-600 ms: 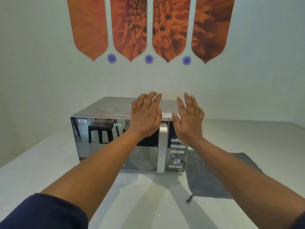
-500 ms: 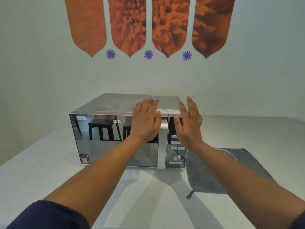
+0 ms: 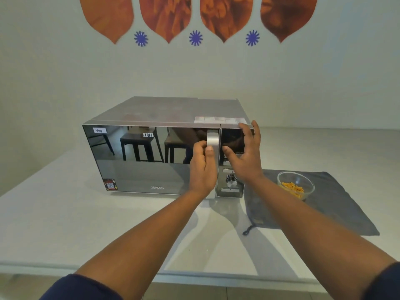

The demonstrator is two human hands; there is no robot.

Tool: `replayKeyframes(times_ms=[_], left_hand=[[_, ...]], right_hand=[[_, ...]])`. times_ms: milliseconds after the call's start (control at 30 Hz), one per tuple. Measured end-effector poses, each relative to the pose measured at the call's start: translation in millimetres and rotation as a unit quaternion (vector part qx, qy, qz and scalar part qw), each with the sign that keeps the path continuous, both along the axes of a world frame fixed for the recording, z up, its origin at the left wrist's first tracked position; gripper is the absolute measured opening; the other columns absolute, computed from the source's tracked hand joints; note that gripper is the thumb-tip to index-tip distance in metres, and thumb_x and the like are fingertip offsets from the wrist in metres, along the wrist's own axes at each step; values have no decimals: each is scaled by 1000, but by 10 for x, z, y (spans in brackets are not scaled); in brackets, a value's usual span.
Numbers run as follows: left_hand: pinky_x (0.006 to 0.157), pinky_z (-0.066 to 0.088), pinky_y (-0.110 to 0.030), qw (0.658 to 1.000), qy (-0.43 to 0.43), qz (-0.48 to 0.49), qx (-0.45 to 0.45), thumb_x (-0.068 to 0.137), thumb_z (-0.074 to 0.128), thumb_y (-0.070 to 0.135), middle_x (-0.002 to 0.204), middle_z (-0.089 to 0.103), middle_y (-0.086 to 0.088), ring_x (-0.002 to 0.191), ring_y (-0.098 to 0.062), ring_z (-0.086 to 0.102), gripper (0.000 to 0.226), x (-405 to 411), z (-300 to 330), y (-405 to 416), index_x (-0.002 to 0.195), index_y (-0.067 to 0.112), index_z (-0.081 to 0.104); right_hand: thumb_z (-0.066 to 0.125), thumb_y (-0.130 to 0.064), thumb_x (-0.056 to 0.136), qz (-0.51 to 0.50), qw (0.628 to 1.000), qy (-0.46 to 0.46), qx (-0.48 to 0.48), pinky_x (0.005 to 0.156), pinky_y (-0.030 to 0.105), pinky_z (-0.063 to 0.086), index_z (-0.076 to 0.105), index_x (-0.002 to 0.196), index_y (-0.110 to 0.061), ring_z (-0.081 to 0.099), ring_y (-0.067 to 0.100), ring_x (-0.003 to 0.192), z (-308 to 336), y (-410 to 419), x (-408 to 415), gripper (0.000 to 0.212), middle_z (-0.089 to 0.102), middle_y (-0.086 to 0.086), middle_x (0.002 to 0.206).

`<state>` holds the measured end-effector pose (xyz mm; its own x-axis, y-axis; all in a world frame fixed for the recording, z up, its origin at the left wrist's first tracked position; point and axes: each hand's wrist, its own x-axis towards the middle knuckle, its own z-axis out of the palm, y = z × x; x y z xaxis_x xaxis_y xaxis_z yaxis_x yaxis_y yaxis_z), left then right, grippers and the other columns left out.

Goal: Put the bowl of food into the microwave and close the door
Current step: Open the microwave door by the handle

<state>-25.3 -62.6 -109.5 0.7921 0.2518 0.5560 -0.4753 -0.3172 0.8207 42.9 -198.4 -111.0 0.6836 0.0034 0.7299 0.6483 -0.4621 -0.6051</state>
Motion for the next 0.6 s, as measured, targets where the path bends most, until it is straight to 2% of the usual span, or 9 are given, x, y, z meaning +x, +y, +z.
replayKeyframes(times_ms=[133,200,267,333,367,467,600], left_hand=[[82,57,-20,997,45,-53,-27,110,31,37,94,62,3,88,-4,64,34,9,-39,-57,124,13,52],[78,55,-17,995,60,-66,-33,110,31,36,89,60,2,81,1,61,33,17,-49,-51,119,13,52],[73,53,-15,995,74,-67,-29,110,31,38,86,58,3,76,2,59,34,21,-34,-37,117,12,52],[71,52,-15,994,85,-65,-25,110,30,39,85,57,3,73,2,57,36,18,-25,-38,116,11,51],[70,52,-14,994,89,-62,-24,109,30,40,85,57,4,72,2,57,35,11,-27,-42,115,12,51],[68,52,-16,994,97,-52,-29,109,29,40,84,55,2,71,1,55,34,4,-16,-78,112,13,50],[73,52,-29,993,98,-34,-52,109,29,40,83,54,0,74,-10,54,38,-44,0,-139,114,9,50]], right_hand=[[79,-16,85,4,1000,-5,3,96,-4,31,29,145,-57,10,-25,138,-9,-4,19,88,7,-5,169],[80,-15,85,6,1000,-11,6,97,-2,33,29,143,-59,11,-23,139,-3,-10,31,88,8,-5,168],[80,-15,84,11,1000,-12,13,104,10,42,30,142,-59,16,-11,146,-1,-14,29,88,7,-7,168],[80,-14,83,17,1000,-6,16,108,29,49,31,142,-58,22,11,151,6,-8,23,88,6,-8,168],[80,-13,83,18,1000,-5,16,108,31,49,31,142,-59,23,17,152,8,-5,17,89,6,-8,168],[79,-12,84,20,1000,-11,15,106,20,46,28,139,-64,23,21,152,36,8,-7,92,7,-5,169],[79,-8,85,30,999,-5,18,95,3,42,31,138,-63,22,17,150,59,-1,-30,90,7,-3,169]])
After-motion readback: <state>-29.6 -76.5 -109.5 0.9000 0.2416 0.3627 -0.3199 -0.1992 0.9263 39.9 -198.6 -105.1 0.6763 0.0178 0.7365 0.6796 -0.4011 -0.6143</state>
